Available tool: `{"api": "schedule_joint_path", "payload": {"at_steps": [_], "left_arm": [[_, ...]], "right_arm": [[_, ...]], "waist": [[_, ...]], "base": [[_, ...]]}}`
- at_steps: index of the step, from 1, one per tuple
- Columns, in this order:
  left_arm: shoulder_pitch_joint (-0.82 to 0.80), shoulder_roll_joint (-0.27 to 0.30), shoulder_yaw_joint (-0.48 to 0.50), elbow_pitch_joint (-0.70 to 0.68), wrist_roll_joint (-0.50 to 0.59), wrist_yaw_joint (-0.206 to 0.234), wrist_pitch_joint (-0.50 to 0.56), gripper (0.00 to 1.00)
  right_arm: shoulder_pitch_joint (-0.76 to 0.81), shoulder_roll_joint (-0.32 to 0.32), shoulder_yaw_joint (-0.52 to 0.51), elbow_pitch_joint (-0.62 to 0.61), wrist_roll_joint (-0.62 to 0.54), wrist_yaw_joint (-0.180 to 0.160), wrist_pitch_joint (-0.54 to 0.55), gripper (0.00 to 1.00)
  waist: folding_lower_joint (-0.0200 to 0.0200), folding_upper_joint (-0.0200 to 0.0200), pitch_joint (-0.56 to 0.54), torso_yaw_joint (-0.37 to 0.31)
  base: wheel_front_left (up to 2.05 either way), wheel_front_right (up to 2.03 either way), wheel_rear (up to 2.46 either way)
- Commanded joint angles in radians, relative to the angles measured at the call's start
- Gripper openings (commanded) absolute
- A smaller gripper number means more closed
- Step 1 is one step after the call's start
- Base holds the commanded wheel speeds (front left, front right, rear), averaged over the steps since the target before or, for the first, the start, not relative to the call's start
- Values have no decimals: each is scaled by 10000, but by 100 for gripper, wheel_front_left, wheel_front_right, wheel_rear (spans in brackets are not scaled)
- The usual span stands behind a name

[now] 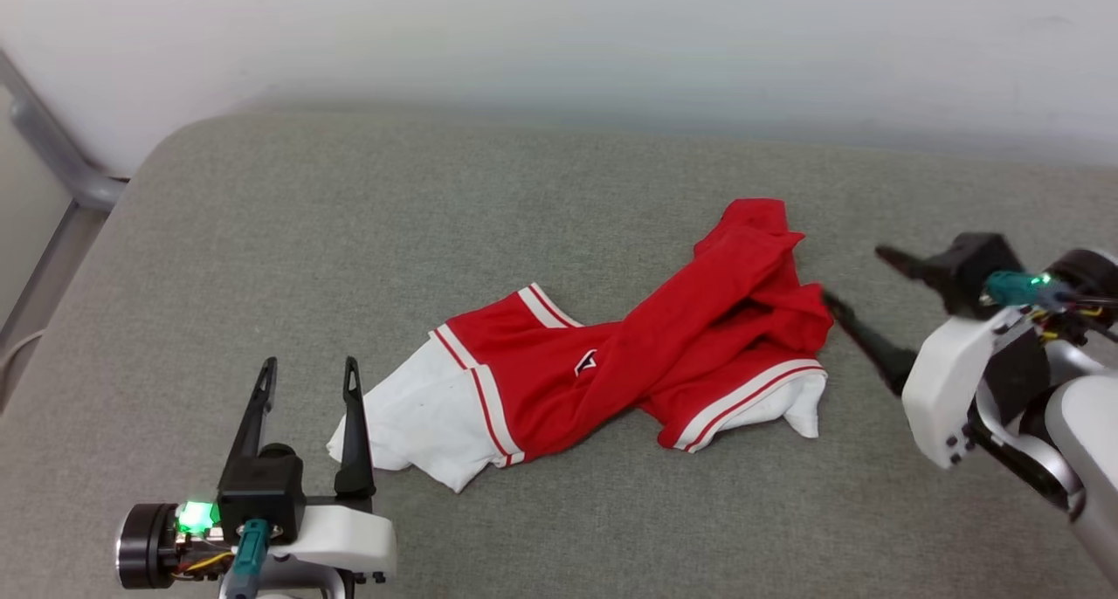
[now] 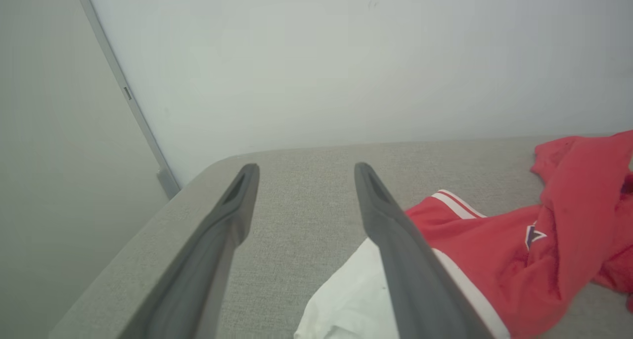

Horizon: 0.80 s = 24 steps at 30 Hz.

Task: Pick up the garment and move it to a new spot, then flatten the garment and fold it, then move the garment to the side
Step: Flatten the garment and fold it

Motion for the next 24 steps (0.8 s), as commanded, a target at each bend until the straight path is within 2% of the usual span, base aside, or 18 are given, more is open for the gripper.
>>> {"api": "schedule_joint_path", "payload": {"at_steps": [1, 6, 10, 13, 17, 18, 24], "left_arm": [[124, -159, 175, 44, 152, -139, -24, 100], [298, -828, 796, 250, 717, -729, -24, 100], [225, -1277, 1197, 337, 1139, -1158, -25, 100], [91, -1617, 1493, 415, 1422, -1503, -25, 100], [-22, -2043, 1833, 536, 1746, -1969, -25, 100], [-22, -2043, 1833, 536, 1746, -1969, -25, 100], [-197, -2595, 2231, 699, 2223, -2527, -25, 100]], "right_arm": [[-162, -332, 437, -96, 369, -10, 454, 100], [-686, -1467, 2254, -642, 1812, -10, 2355, 100], [-965, -1879, 3138, -673, 2503, -10, 3289, 100], [-1193, -1836, 3446, -347, 2767, -10, 3553, 100], [-1503, -1445, 3754, 378, 2917, -10, 3431, 100], [-1503, -1445, 3754, 378, 2917, -10, 3431, 100], [-1601, -886, 4451, 1887, 3136, -12, 3388, 100]], "waist": [[0, 0, 133, 137], [0, 0, 471, 378], [0, 0, 777, 552], [0, 0, 1046, 668], [0, 0, 1473, 786], [0, 0, 1473, 786], [0, 0, 1913, 958]], "base": [[0, 0, 0], [0, 0, 0], [0, 0, 0], [0, 0, 0], [0, 0, 0], [0, 0, 0], [0, 0, 0]]}}
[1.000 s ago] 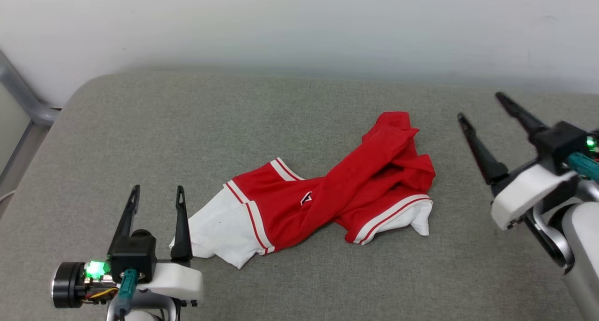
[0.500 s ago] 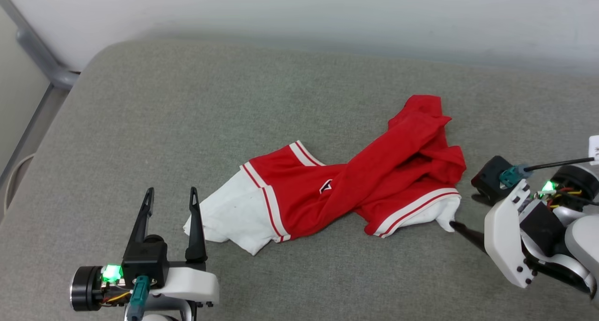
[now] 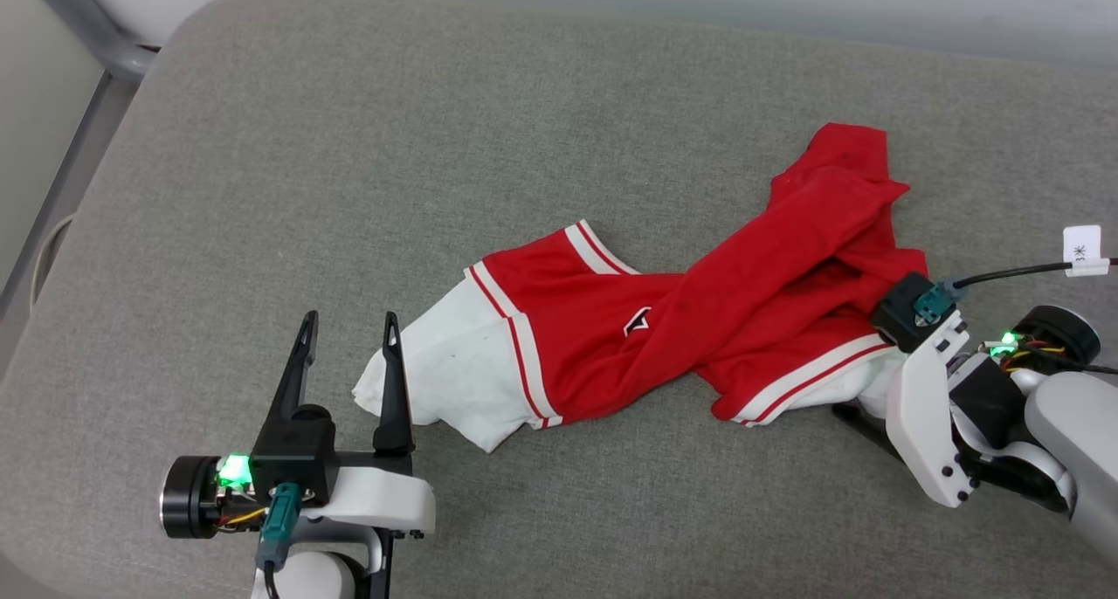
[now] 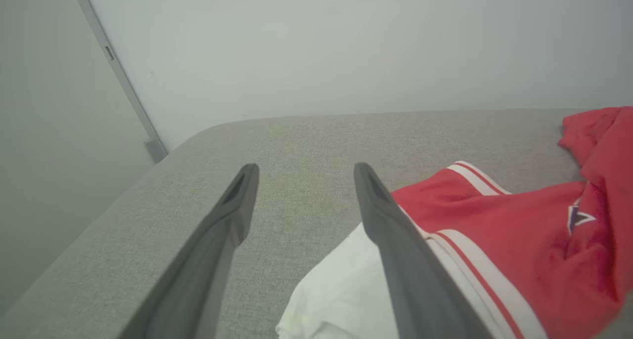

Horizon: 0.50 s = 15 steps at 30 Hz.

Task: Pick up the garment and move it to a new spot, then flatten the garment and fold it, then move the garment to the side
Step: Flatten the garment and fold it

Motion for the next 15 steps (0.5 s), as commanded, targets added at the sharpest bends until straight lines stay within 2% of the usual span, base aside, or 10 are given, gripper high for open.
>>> {"api": "schedule_joint_path", "payload": {"at_steps": [1, 3, 4, 5, 15], "left_arm": [[-63, -95, 133, 58, 113, -112, -25, 100], [-76, -214, 278, 142, 217, -262, -25, 100], [-44, -273, 374, 171, 272, -320, -25, 100], [14, -332, 470, 201, 315, -384, -25, 100], [573, -635, 1111, 404, 713, -890, -25, 100]], "right_arm": [[245, 232, 413, 441, 60, -14, -22, 100], [291, 304, 720, 710, 171, -15, -159, 100], [270, 352, 829, 730, 241, -15, -317, 44], [254, 385, 895, 726, 307, -14, -510, 0], [130, -497, 911, -429, 803, -12, -2077, 0]], "waist": [[0, 0, 106, 86], [0, 0, 118, 88], [0, 0, 102, 57], [0, 0, 68, 13], [0, 0, -939, -582]], "base": [[0, 0, 0], [0, 0, 0], [0, 0, 0], [0, 0, 0], [0, 0, 0]]}}
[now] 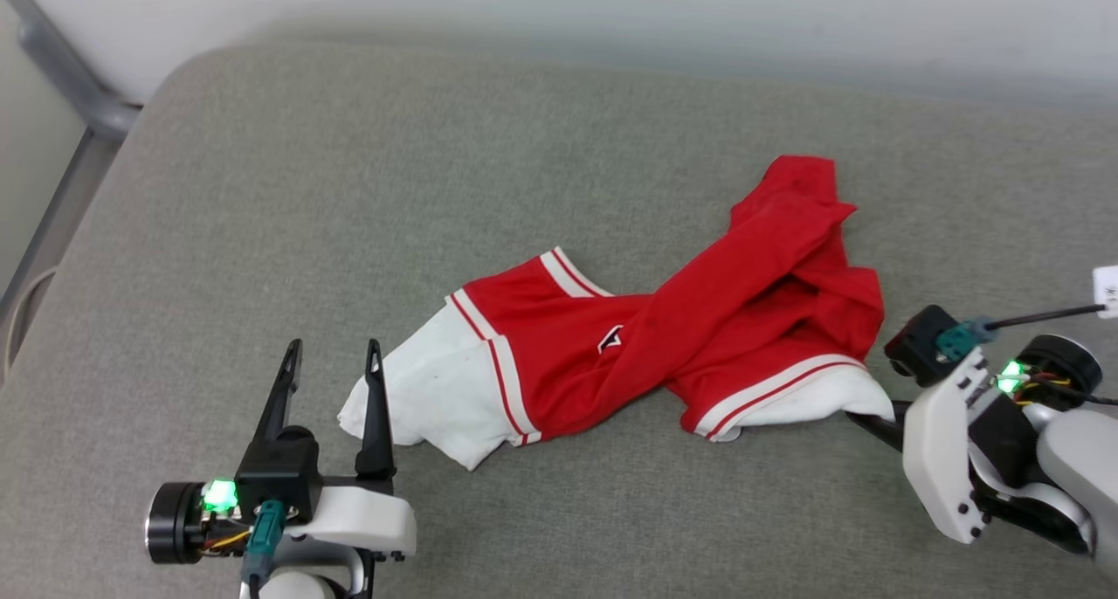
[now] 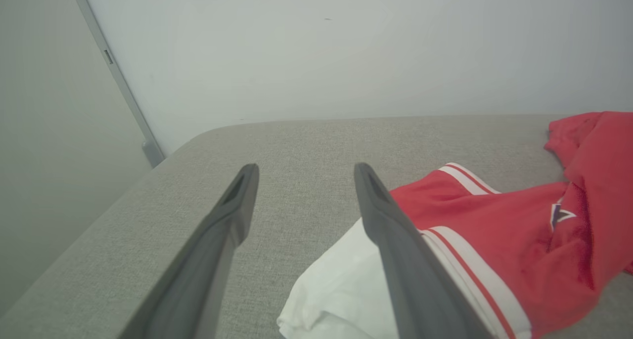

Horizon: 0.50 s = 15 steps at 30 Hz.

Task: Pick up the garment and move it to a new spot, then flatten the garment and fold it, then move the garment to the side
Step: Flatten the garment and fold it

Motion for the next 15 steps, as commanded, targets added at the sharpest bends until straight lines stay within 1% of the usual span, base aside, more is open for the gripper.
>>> {"api": "schedule_joint_path", "payload": {"at_steps": [1, 5, 9, 13, 15], "left_arm": [[190, -47, 124, 37, 85, -70, -25, 100], [511, -92, 308, 111, 186, -206, -25, 100], [804, -126, 475, 133, 267, -330, -25, 100], [1000, -186, 604, 134, 342, -447, -25, 100], [1085, -217, 678, 132, 388, -482, -25, 100]], "right_arm": [[256, -216, -128, -289, 180, -10, -149, 0], [862, -866, -536, -913, 369, -10, -289, 0], [1776, -1462, -1176, -1315, 653, -11, -334, 0], [3029, -1937, -1886, -1338, 1000, -11, -253, 0], [3707, -2053, -2187, -1148, 1197, -11, -196, 0]], "waist": [[-1, 0, -415, -274], [-1, 0, -848, -546], [-1, 0, -1176, -725], [-1, 0, -1354, -824], [-1, 0, -1403, -848]], "base": [[0, 0, 0], [0, 0, 0], [0, 0, 0], [0, 0, 0], [0, 0, 0]]}}
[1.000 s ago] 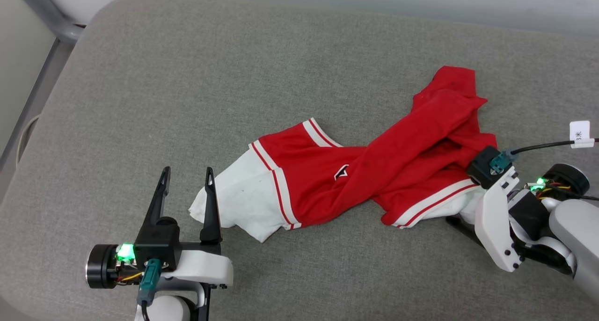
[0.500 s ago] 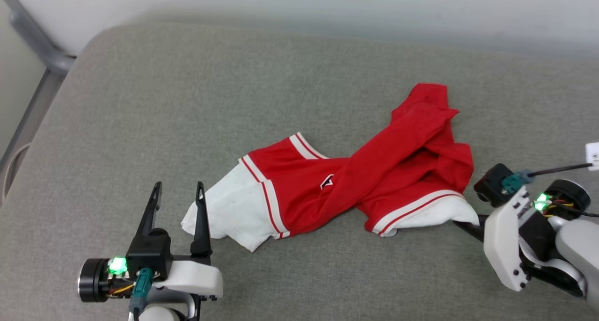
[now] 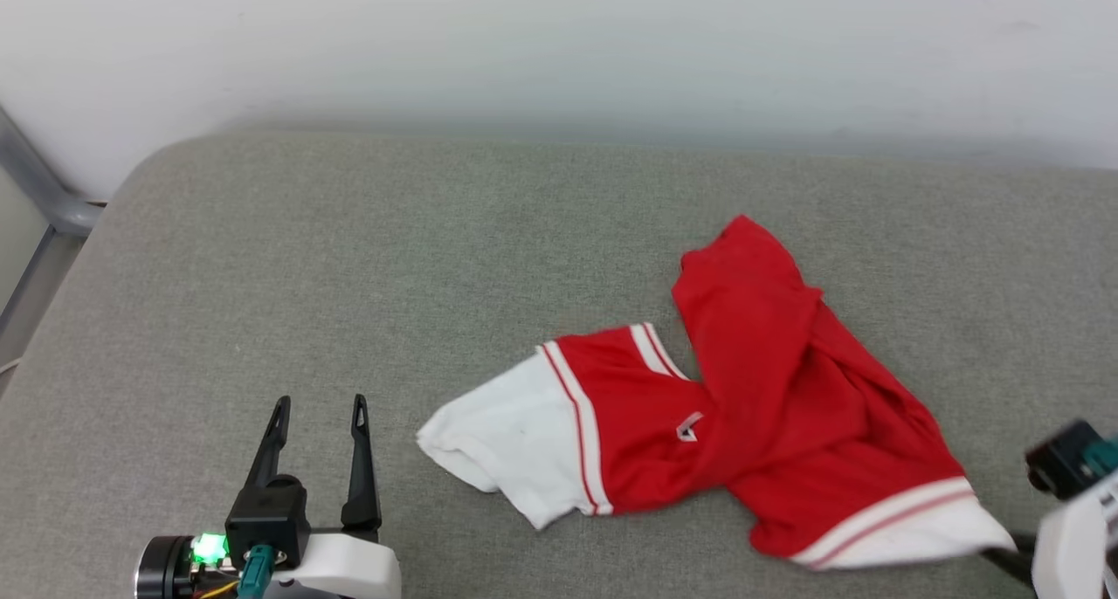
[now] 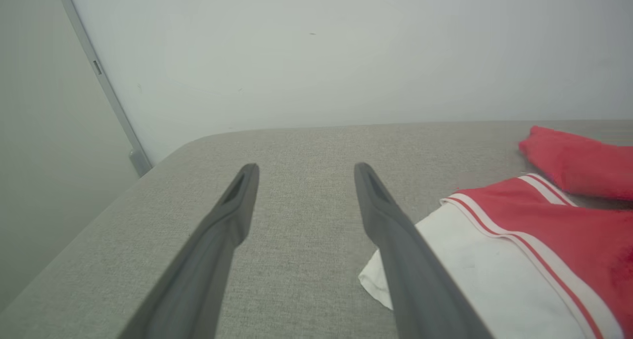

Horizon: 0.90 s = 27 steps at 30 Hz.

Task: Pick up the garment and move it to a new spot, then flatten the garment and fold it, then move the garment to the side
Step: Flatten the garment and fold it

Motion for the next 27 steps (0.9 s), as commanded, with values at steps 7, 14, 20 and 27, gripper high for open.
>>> {"api": "schedule_joint_path", "payload": {"at_steps": [7, 14, 20, 27], "left_arm": [[265, -172, 201, 67, 186, -188, -25, 100], [469, -235, 374, 167, 276, -323, -26, 100], [565, -273, 451, 154, 366, -405, -26, 100], [601, -342, 491, 115, 458, -450, -26, 100]], "right_arm": [[2247, 306, -991, 1390, 445, -11, -68, 0], [2582, 891, -2020, 1642, -237, -12, -972, 100], [2684, 707, -3537, 851, -921, -12, -1444, 100], [2681, 679, -5678, -796, -1878, -12, -1050, 100]], "waist": [[0, -1, -137, -32], [0, -1, -299, -147], [0, -1, -460, -261], [0, -1, -527, -313]], "base": [[0, 0, 0], [0, 0, 0], [0, 0, 0], [0, 0, 0]]}}
